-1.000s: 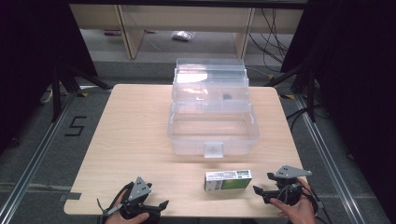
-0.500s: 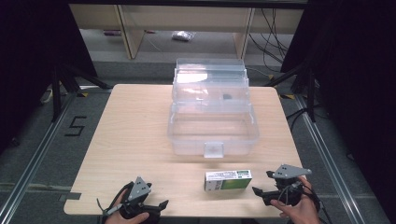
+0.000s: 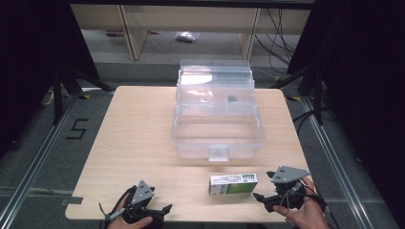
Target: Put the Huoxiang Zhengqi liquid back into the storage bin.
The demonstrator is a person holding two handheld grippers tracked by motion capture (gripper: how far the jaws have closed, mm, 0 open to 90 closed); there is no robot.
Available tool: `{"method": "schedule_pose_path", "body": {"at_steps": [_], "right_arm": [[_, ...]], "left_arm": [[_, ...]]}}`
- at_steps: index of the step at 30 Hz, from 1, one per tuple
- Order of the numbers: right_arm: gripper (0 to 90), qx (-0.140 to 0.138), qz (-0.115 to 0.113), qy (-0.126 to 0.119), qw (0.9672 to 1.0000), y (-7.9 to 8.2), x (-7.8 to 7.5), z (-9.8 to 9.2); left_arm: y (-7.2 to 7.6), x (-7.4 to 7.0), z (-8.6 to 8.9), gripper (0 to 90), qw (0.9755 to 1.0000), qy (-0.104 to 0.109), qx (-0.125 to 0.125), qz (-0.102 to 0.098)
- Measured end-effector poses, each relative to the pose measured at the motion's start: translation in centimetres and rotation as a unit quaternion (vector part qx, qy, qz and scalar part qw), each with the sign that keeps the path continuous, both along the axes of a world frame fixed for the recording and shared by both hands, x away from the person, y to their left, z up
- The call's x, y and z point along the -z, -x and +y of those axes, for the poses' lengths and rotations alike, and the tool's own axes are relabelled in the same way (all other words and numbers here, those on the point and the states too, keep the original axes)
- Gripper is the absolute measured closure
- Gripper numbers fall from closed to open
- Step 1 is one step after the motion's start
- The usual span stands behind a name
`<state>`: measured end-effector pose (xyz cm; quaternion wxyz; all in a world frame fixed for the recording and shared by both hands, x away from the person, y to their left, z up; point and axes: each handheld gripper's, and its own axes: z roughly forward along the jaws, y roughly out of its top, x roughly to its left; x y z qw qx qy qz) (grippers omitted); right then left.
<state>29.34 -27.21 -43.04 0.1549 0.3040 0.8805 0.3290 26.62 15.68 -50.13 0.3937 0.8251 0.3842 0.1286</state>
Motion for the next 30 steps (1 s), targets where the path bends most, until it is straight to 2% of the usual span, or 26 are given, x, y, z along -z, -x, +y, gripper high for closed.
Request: {"method": "schedule_pose_path", "body": {"at_steps": [1, 6, 7, 11, 14, 16, 17, 18, 19, 20, 21, 22, 24, 25, 27, 29, 30], "right_arm": [[16.5, -0.014, -0.005, 0.011, 0.9998, -0.3, -0.5, 0.6], [16.6, -0.036, -0.012, 0.032, 0.9988, -1.0, -1.2, 2.0], [16.9, -0.049, -0.006, 0.046, 0.9977, -1.2, -1.5, 2.7], [17.4, -0.068, -0.008, 0.057, 0.996, -1.6, -1.7, 3.7], [17.4, -0.08, -0.014, 0.068, 0.9943, -2.0, -1.9, 4.7], [17.6, -0.088, -0.008, 0.077, 0.9931, -2.4, -1.8, 5.4], [17.8, -0.09, 0.006, 0.078, 0.9929, -2.5, -1.7, 6.1], [17.8, -0.09, 0.006, 0.078, 0.9929, -2.5, -1.7, 6.1], [18.0, -0.098, 0.009, 0.087, 0.9913, -2.7, -1.5, 6.7], [18.0, -0.098, 0.009, 0.087, 0.9913, -2.7, -1.5, 6.7], [18.2, -0.095, 0.018, 0.097, 0.9906, -2.9, -1.5, 7.1], [18.2, -0.105, 0.018, 0.098, 0.9894, -3.0, -1.5, 7.2], [18.2, -0.102, 0.019, 0.1, 0.9895, -3.0, -1.4, 7.4], [18.4, -0.114, 0.022, 0.107, 0.9875, -3.3, -1.4, 7.7], [18.4, -0.113, 0.019, 0.11, 0.9873, -3.3, -1.4, 7.9], [18.5, -0.124, 0.023, 0.12, 0.9847, -3.6, -1.3, 8.2], [18.5, -0.124, 0.023, 0.12, 0.9847, -3.6, -1.3, 8.2]], "left_arm": [[0.0, -0.1, 0.0, 14.9, 1.0, -0.001, -0.001, 0.001], [0.0, 0.0, 0.0, 15.0, 1.0, -0.001, 0.003, -0.001], [0.0, 0.0, -0.1, 14.9, 1.0, 0.003, 0.0, -0.003], [0.0, 0.0, 0.0, 14.9, 1.0, 0.0, 0.001, 0.0], [0.0, 0.0, -0.1, 14.9, 1.0, 0.001, -0.004, -0.006], [0.0, 0.0, 0.0, 14.9, 1.0, 0.0, 0.001, 0.001], [0.0, 0.0, 0.0, 15.0, 1.0, 0.0, 0.001, -0.001], [0.0, 0.0, 0.0, 15.0, 1.0, 0.001, 0.0, -0.001], [0.0, 0.0, 0.0, 14.9, 1.0, 0.001, -0.002, -0.001], [0.0, 0.0, 0.0, 14.9, 1.0, 0.001, -0.002, -0.001], [0.0, -0.1, 0.0, 15.0, 1.0, 0.0, 0.0, 0.001], [0.0, -0.1, 0.0, 14.9, 1.0, -0.001, 0.0, 0.001], [0.0, 0.0, 0.0, 14.9, 1.0, 0.003, -0.002, -0.004], [0.0, 0.0, 0.0, 14.9, 1.0, 0.002, 0.0, -0.001], [0.0, -0.1, 0.0, 14.9, 1.0, 0.0, 0.0, 0.001], [0.0, -0.1, 0.0, 14.9, 1.0, 0.0, 0.0, 0.001], [0.0, -0.1, 0.0, 14.9, 1.0, 0.0, 0.0, 0.001]]}}
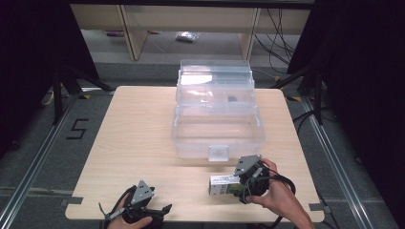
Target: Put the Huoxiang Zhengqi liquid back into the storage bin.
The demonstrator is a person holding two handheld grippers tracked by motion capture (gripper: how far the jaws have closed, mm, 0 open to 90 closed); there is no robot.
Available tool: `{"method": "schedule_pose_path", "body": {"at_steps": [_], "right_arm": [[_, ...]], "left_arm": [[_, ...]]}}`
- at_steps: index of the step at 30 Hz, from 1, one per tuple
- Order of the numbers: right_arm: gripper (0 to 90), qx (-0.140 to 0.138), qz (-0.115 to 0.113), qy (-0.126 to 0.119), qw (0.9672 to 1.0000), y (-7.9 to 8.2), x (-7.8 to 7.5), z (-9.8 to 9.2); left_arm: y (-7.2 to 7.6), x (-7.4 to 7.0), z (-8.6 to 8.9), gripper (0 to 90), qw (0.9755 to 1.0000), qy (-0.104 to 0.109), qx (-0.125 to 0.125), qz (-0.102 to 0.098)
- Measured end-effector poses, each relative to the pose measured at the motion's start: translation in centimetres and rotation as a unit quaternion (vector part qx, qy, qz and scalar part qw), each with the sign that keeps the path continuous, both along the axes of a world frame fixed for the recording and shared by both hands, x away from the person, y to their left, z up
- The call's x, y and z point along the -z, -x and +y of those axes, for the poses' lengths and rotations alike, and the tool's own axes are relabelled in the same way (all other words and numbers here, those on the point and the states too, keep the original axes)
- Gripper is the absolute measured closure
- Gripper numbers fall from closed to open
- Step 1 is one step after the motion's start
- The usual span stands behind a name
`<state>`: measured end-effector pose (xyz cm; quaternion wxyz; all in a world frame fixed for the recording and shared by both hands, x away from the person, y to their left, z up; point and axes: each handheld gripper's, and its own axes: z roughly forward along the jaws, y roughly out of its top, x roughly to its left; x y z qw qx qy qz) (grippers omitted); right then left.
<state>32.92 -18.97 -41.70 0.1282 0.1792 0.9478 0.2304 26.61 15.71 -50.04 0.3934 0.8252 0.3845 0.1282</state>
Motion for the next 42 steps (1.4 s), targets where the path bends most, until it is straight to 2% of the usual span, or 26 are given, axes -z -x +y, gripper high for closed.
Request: {"method": "schedule_pose_path", "body": {"at_steps": [1, 2, 5, 6, 7, 9, 14, 16, 17, 18, 19, 20, 21, 22, 23, 24, 25, 28, 29, 32, 33, 35, 37, 40, 41, 42], "right_arm": [[18.7, 0.002, 0.006, 0.009, 0.9999, 0.0, 0.0, 0.2], [18.7, -0.006, 0.003, 0.012, 0.9999, -0.2, 0.0, 0.3], [18.6, -0.002, 0.008, 0.016, 0.9998, -0.3, 0.0, 0.6], [18.7, -0.011, 0.005, 0.02, 0.9997, -0.5, 0.1, 0.9], [18.9, -0.012, 0.015, 0.03, 0.9994, -0.5, 0.3, 1.3], [19.1, -0.02, 0.014, 0.034, 0.9991, -0.6, 0.5, 1.4], [19.9, -0.032, 0.029, 0.061, 0.9972, -1.3, 1.1, 2.2], [19.9, -0.024, 0.031, 0.064, 0.9972, -1.3, 1.2, 2.2], [19.9, -0.035, 0.031, 0.066, 0.9967, -1.5, 1.3, 2.3], [20.3, -0.029, 0.037, 0.068, 0.9966, -1.5, 1.3, 2.4], [20.8, -0.041, 0.036, 0.071, 0.9959, -1.7, 1.4, 2.5], [20.9, -0.032, 0.046, 0.075, 0.9956, -1.7, 1.5, 2.5], [21.9, -0.036, 0.057, 0.08, 0.9945, -1.9, 1.7, 2.7], [21.9, -0.036, 0.057, 0.08, 0.9945, -1.9, 1.7, 2.7], [22.4, -0.052, 0.049, 0.086, 0.9938, -2.1, 1.8, 2.8], [23.2, -0.042, 0.058, 0.089, 0.9935, -2.0, 1.9, 2.9], [24.4, -0.055, 0.057, 0.094, 0.9925, -2.3, 2.0, 2.9], [26.7, -0.056, 0.06, 0.095, 0.9921, -2.5, 2.1, 2.9], [28.4, -0.044, 0.071, 0.097, 0.9918, -2.5, 2.2, 3.0], [30.8, -0.035, 0.078, 0.105, 0.9908, -2.4, 2.3, 3.0], [31.0, -0.051, 0.073, 0.107, 0.9903, -2.6, 2.4, 3.0], [32.8, -0.047, 0.072, 0.118, 0.9892, -2.7, 2.5, 3.1], [34.2, -0.063, 0.073, 0.122, 0.9879, -2.9, 2.5, 3.1], [37.5, -0.053, 0.087, 0.126, 0.9868, -2.8, 2.6, 3.2], [38.5, -0.068, 0.083, 0.127, 0.9861, -3.0, 2.7, 3.2], [39.8, -0.06, 0.088, 0.127, 0.9861, -3.0, 2.8, 3.2]], "left_arm": [[0.0, 0.0, 0.0, 14.9, 1.0, 0.0, -0.001, 0.0], [0.0, 0.0, 0.0, 14.9, 1.0, 0.0, 0.0, 0.001], [0.0, 0.1, 0.0, 14.9, 1.0, 0.001, 0.001, -0.001], [0.0, 0.1, -0.1, 14.9, 1.0, 0.003, -0.002, -0.005], [0.0, 0.0, 0.0, 14.9, 1.0, 0.002, -0.002, -0.002], [0.0, 0.1, 0.0, 14.9, 1.0, 0.003, -0.002, -0.001], [0.0, 0.1, 0.0, 14.9, 1.0, 0.003, 0.0, -0.001], [0.0, 0.0, 0.0, 15.0, 1.0, 0.0, 0.0, 0.0], [0.0, 0.0, 0.0, 14.9, 1.0, 0.0, -0.002, -0.001], [0.0, 0.1, -0.1, 14.9, 1.0, 0.003, -0.005, -0.005], [0.0, 0.1, -0.1, 14.9, 1.0, 0.003, -0.003, -0.004], [0.0, 0.0, 0.0, 14.9, 1.0, 0.0, 0.0, 0.001], [0.0, 0.0, 0.0, 14.9, 1.0, 0.0, 0.0, 0.001], [0.0, 0.0, 0.0, 14.9, 1.0, 0.0, 0.0, 0.001], [0.0, 0.0, 0.0, 14.9, 1.0, 0.0, 0.0, 0.0], [0.0, 0.0, 0.0, 14.9, 1.0, 0.001, 0.0, 0.0], [0.0, 0.0, 0.0, 14.9, 1.0, 0.001, -0.002, 0.001], [0.0, 0.0, 0.0, 15.0, 1.0, 0.002, -0.003, 0.002], [0.0, 0.0, 0.0, 14.9, 1.0, 0.002, -0.003, 0.002], [0.0, 0.0, -0.1, 15.0, 1.0, 0.002, -0.003, 0.003], [0.0, 0.0, 0.0, 15.0, 1.0, 0.002, -0.003, 0.003], [0.1, 0.1, -0.1, 14.9, 1.0, 0.004, -0.003, 0.001], [0.1, 0.1, -0.2, 15.0, 0.9999, 0.008, -0.01, -0.004], [0.0, 0.1, -0.1, 14.9, 1.0, 0.001, -0.003, 0.001], [0.0, 0.2, -0.1, 14.9, 1.0, 0.003, -0.007, -0.003], [0.1, 0.1, -0.1, 15.0, 1.0, 0.003, -0.006, -0.002]]}}
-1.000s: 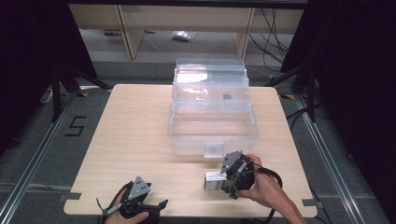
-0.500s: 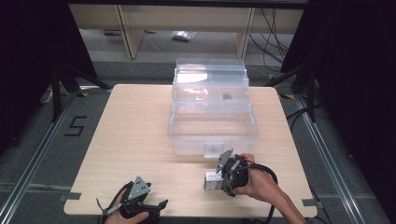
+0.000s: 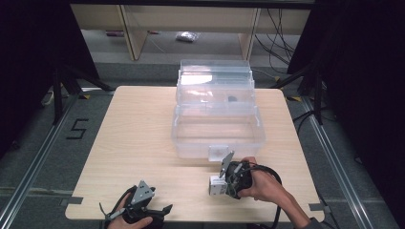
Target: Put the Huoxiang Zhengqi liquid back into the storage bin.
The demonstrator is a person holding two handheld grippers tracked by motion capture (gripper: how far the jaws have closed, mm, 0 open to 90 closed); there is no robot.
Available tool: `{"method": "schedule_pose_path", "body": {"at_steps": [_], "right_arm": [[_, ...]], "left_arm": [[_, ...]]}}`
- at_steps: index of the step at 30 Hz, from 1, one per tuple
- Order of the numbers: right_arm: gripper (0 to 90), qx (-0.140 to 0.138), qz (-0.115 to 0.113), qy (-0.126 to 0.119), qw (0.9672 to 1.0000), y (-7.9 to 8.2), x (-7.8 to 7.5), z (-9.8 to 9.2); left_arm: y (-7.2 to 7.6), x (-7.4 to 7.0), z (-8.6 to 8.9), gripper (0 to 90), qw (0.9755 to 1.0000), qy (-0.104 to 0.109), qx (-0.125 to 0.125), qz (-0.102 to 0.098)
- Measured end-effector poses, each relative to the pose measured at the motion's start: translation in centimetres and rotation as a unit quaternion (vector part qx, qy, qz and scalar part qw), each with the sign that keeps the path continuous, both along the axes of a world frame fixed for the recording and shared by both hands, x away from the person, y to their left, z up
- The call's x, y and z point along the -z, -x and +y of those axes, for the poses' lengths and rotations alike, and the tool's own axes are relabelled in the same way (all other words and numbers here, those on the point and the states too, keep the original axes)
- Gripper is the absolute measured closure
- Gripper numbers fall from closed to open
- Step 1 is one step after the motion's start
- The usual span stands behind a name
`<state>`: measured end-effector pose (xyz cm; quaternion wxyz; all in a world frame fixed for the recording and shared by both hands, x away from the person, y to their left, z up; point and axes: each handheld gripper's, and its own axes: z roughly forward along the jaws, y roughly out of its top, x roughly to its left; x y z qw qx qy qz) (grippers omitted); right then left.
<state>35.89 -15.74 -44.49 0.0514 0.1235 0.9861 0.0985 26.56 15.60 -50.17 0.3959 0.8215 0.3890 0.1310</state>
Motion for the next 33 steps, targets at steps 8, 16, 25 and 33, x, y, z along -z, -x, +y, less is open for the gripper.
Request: {"method": "schedule_pose_path", "body": {"at_steps": [8, 16, 25, 33], "right_arm": [[52.3, -0.008, 0.007, 0.029, 0.9995, -0.2, -0.2, 0.2], [64.3, -0.038, 0.012, 0.057, 0.9976, -0.5, -0.6, 0.5], [64.8, -0.045, 0.013, 0.063, 0.9969, -0.8, -1.2, 0.2], [64.8, -0.034, 0.024, 0.058, 0.9974, -0.7, -2.9, -0.2]], "left_arm": [[0.0, -0.1, 0.0, 14.9, 1.0, 0.003, 0.003, 0.008], [0.0, -0.1, 0.0, 14.9, 1.0, 0.002, 0.003, 0.007], [0.0, -0.1, 0.0, 15.0, 1.0, 0.003, 0.001, 0.007], [0.0, 0.0, 0.0, 14.9, 1.0, 0.006, -0.002, 0.007]]}}
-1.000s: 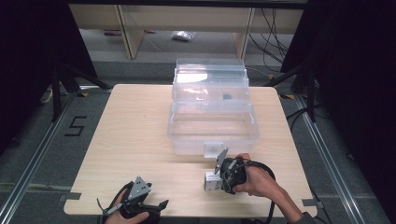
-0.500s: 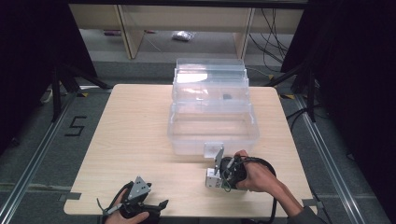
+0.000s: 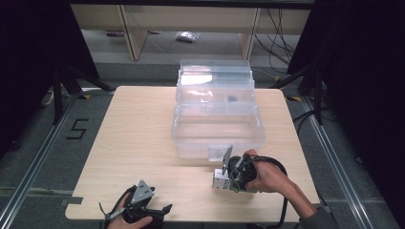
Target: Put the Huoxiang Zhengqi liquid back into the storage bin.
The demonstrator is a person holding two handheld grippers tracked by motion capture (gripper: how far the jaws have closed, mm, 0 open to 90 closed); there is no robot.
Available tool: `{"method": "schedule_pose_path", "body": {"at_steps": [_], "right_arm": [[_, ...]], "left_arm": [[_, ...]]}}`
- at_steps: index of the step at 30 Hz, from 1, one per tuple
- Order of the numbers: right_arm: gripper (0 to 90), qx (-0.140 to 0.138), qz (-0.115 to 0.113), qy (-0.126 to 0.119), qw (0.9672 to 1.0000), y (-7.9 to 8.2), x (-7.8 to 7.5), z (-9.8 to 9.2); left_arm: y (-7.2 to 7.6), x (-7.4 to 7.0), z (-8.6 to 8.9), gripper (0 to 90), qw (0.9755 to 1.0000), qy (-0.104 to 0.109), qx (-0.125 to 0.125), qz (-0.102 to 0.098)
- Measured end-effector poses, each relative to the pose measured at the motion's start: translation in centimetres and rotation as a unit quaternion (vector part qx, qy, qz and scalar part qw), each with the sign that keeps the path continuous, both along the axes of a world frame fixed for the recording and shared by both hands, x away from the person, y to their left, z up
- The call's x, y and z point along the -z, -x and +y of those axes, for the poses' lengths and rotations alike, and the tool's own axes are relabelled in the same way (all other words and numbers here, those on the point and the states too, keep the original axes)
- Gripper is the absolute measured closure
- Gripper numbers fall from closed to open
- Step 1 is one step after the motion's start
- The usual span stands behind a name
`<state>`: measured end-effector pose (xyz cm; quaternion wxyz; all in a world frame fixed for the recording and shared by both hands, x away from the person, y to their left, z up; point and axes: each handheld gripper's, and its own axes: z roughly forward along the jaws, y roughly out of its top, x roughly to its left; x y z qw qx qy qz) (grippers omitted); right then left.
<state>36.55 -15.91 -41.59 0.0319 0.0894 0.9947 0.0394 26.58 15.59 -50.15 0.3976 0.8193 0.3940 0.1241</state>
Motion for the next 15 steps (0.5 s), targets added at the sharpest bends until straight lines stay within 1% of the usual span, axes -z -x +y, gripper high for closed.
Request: {"method": "schedule_pose_path", "body": {"at_steps": [1, 2, 3, 4, 6, 7, 8, 10, 11, 12, 13, 14, 15], "right_arm": [[64.8, -0.01, -0.005, -0.002, 0.9999, -0.1, -0.2, -0.1], [64.8, 0.003, -0.004, -0.003, 1.0, 0.0, -0.5, -0.2], [64.8, -0.001, -0.003, -0.006, 1.0, -0.1, -0.7, -0.2], [64.7, 0.002, -0.005, -0.005, 1.0, -0.2, -1.3, -0.3], [64.7, 0.002, -0.008, -0.006, 0.9999, -0.2, -1.4, -0.3], [64.7, -0.012, -0.007, -0.01, 0.9999, -0.5, -1.9, -0.4], [64.7, -0.012, -0.007, -0.01, 0.9999, -0.5, -1.9, -0.4], [64.7, -0.014, -0.005, -0.014, 0.9998, -0.6, -2.6, -0.5], [64.7, -0.014, -0.005, -0.014, 0.9998, -0.6, -2.6, -0.5], [64.7, -0.03, -0.007, -0.02, 0.9993, -0.8, -2.7, -0.6], [64.7, -0.013, -0.004, -0.015, 0.9998, -0.6, -3.0, -0.6], [64.7, -0.015, -0.001, -0.014, 0.9998, -0.7, -3.1, -0.6], [64.6, -0.029, -0.007, -0.017, 0.9994, -0.9, -3.2, -0.6]], "left_arm": [[0.0, 0.0, 0.0, 14.9, 1.0, -0.001, 0.001, 0.0], [0.0, 0.0, 0.0, 14.9, 1.0, -0.001, 0.002, 0.0], [0.0, 0.1, 0.0, 14.9, 0.9999, -0.002, -0.007, -0.007], [-0.1, 0.0, 0.1, 14.9, 1.0, -0.005, -0.001, -0.002], [0.0, -0.1, 0.1, 14.9, 1.0, -0.004, 0.003, 0.0], [0.0, -0.1, 0.1, 14.9, 1.0, -0.003, 0.003, 0.0], [0.0, -0.1, 0.0, 14.9, 1.0, -0.002, 0.002, 0.0], [0.0, 0.0, 0.0, 15.0, 1.0, -0.002, -0.001, -0.001], [0.0, 0.0, 0.0, 14.9, 1.0, -0.002, -0.001, -0.001], [-0.1, 0.0, 0.1, 14.9, 1.0, -0.005, -0.001, -0.002], [0.0, -0.1, 0.1, 14.9, 1.0, -0.004, 0.004, 0.0], [0.0, 0.0, 0.0, 14.9, 1.0, 0.0, 0.001, 0.0], [0.0, 0.0, 0.0, 14.9, 1.0, -0.001, 0.001, -0.001]]}}
